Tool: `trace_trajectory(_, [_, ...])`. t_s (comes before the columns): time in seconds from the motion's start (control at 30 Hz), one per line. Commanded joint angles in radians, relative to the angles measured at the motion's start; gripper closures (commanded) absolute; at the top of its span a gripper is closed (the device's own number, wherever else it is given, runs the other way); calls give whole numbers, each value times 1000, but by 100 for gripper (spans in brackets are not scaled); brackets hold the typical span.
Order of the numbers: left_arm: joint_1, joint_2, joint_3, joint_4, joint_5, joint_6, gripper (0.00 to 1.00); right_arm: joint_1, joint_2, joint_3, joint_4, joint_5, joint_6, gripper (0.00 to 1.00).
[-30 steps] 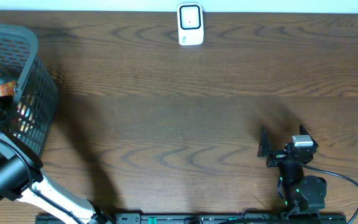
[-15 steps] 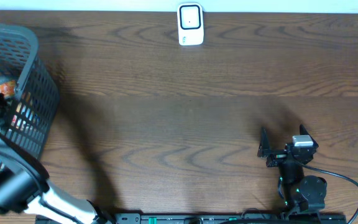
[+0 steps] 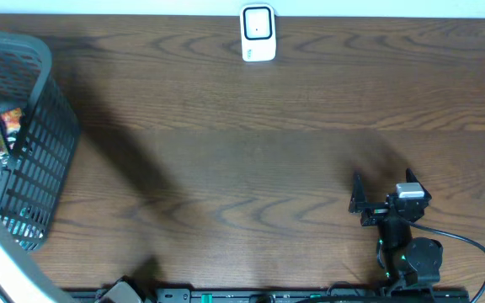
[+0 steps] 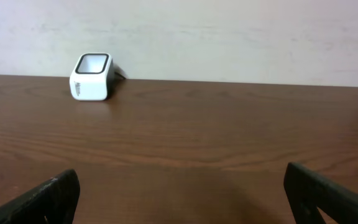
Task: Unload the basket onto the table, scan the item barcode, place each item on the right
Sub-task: 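Lift the snack bag out and carry it to the white scanner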
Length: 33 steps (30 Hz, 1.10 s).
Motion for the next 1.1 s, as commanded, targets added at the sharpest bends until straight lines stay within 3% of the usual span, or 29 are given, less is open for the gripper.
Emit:
trace_trajectory(0.0, [0,-134,9,101,82,9,92,-3,-6,-3,-4,4,-7,1])
trace_trajectory(0.13, [-9,-228,9,219,289,-11,92,-3,-6,-3,-3,4,-7,1])
trace_trajectory(0.2, [-79,-253,9,242,407,-87,92,-3,-6,-3,-4,4,-7,1])
trace_trajectory(0.3, [-220,-241,9,240,472,-98,92,-3,-6,-3,-3,4,-7,1])
trace_trajectory(0.5, [-570,-134,9,230,477,-23,92,-3,-6,-3,-4,4,-7,1])
trace_trajectory(0.7, [-886,93,9,248,425,67,92,-3,-6,-3,-4,4,-7,1])
trace_trajectory(0.87, [-1064,330,9,391,425,259,92,-3,-6,-3,-4,4,-7,1])
trace_trajectory(1.07, [-1181,562,9,584,422,272,92,-3,-6,-3,-4,4,-7,1])
